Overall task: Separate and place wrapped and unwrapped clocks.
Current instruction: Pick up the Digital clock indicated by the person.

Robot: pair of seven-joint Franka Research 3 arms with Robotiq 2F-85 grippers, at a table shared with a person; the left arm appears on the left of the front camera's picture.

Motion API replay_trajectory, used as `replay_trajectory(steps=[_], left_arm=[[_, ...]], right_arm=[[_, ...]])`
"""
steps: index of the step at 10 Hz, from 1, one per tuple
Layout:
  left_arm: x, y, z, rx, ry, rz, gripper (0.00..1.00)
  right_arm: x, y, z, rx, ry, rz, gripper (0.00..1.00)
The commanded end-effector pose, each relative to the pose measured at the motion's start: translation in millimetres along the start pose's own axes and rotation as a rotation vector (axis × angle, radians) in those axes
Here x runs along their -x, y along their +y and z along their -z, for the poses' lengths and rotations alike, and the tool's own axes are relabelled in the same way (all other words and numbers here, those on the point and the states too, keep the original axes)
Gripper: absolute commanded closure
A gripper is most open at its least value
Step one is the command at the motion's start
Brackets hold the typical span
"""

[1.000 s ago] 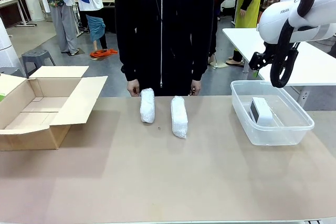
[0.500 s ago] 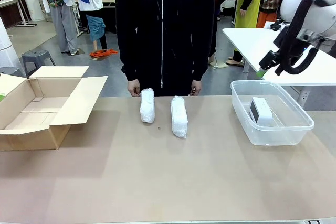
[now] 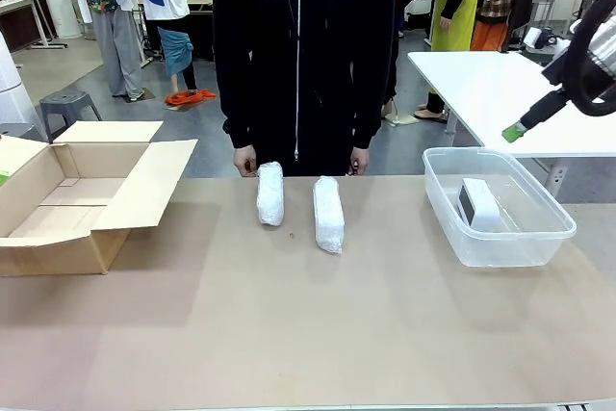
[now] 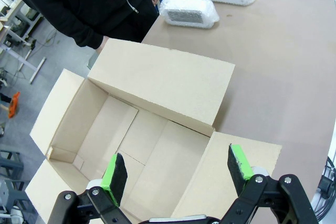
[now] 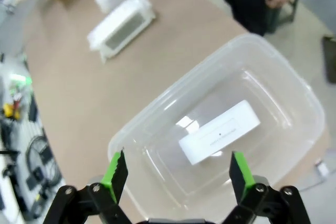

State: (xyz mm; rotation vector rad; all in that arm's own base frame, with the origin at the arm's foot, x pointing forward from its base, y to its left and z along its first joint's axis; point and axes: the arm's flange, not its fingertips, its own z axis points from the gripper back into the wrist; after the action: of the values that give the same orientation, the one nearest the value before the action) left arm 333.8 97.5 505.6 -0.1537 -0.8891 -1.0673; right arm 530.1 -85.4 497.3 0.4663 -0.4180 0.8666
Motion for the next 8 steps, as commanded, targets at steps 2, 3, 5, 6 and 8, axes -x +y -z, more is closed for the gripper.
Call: replay_trajectory(steps=[2,3,5,6,8], left_arm=[[2.9,1.9,1.2,0.009,-0.020,0.014,0.00],[2.9,1.9,1.2,0.009,-0.020,0.014,0.00],[2.9,1.9,1.2,0.009,-0.020,0.014,0.00],[2.9,1.9,1.2,0.009,-0.020,0.014,0.00],[2.9,1.9,1.2,0.009,-0.020,0.014,0.00]], right_arm=[[8.0,-17.0,-7.7,-0.007,-0.039,-0.207,0.00],[12.4,-19.9,-9.7,-0.034,-0.082,-0.273,0.00],[18.5,-27.0,-15.8,-0.009,-0.113,-0.320,0.00],[21.8,-32.3,-17.2,-0.031,-0.144,-0.312,0.00],[31.4,-43.6,-16.7,-0.081,-0.219,-0.315,0.00]])
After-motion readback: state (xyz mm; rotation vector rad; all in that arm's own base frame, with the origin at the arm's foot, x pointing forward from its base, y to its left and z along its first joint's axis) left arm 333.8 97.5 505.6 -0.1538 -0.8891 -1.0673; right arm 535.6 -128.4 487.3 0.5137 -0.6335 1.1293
